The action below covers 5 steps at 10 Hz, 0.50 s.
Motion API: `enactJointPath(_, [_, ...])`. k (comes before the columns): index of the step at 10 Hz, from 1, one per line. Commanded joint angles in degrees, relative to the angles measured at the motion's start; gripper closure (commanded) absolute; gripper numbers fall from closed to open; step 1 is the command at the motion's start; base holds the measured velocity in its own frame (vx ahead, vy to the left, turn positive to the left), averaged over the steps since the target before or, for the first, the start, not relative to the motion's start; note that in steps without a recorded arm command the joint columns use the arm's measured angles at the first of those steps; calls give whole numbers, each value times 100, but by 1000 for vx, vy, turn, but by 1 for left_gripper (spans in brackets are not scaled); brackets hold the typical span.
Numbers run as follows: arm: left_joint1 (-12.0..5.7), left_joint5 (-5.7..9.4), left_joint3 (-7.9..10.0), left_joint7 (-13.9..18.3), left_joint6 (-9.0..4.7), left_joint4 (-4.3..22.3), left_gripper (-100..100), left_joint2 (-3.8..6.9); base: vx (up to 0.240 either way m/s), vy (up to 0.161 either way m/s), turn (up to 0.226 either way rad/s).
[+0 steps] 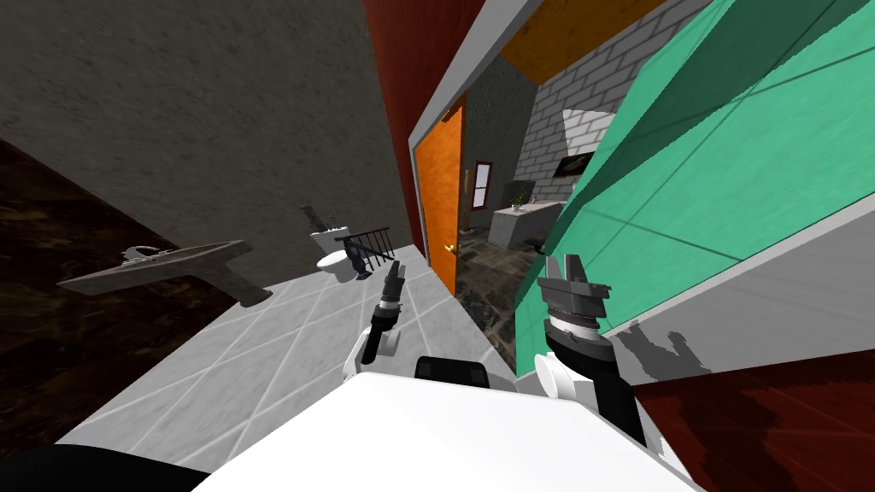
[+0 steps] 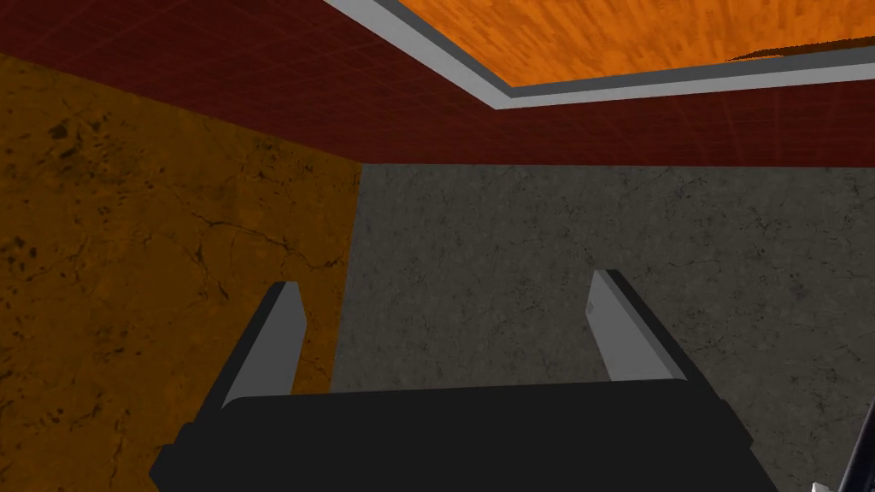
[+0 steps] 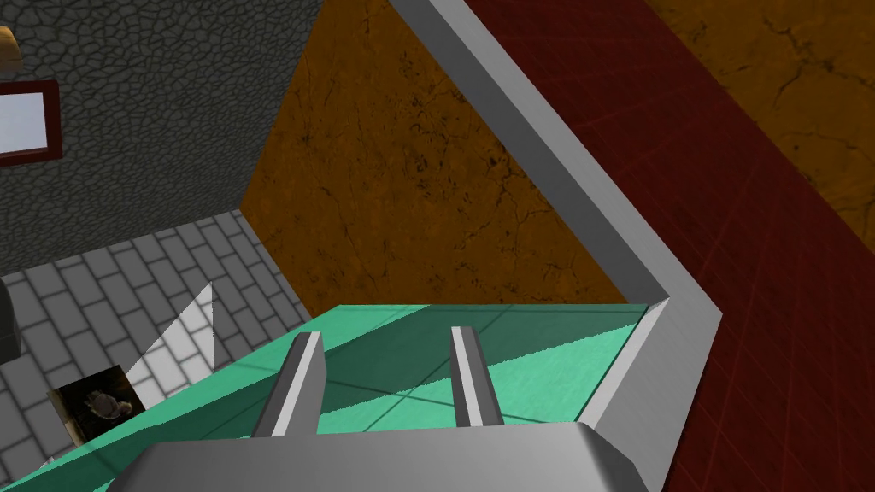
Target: Push the door open
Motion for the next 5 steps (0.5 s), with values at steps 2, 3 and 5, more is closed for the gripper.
enactJointPath(2, [-122, -54, -31, 71, -38, 301, -100, 36, 89, 48, -80])
enactJointPath(3, [-180, -73, -37, 102, -61, 440, -100, 50, 88, 53, -98])
enactJointPath(5, [-297, -111, -49, 165, -105, 719, -100, 78, 93, 52, -89])
